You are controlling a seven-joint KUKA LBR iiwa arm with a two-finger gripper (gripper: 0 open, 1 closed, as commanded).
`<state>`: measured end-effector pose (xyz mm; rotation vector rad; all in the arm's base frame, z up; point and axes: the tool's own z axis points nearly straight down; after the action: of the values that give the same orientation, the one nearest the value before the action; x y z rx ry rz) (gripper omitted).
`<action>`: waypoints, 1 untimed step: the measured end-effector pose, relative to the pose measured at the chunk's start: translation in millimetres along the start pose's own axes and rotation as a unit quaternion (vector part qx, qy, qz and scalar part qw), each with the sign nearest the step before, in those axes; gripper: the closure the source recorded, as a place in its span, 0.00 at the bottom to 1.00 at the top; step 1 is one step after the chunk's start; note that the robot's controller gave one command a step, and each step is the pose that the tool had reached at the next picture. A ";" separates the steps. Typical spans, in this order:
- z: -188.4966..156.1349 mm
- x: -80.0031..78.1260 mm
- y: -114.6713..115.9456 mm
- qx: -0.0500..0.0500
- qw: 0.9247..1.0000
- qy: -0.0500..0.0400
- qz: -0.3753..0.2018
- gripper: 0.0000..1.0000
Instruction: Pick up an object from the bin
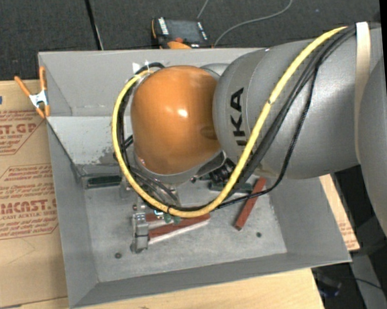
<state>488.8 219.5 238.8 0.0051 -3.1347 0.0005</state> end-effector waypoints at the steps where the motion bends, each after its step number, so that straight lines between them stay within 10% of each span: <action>1: 128.3 5.2 -58.1 0.001 0.995 0.000 -0.096 0.00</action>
Offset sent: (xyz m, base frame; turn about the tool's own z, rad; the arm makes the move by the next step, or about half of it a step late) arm -0.0040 -0.0569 -0.1240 -0.1929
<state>482.9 161.4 110.6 0.3058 -3.1191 0.0022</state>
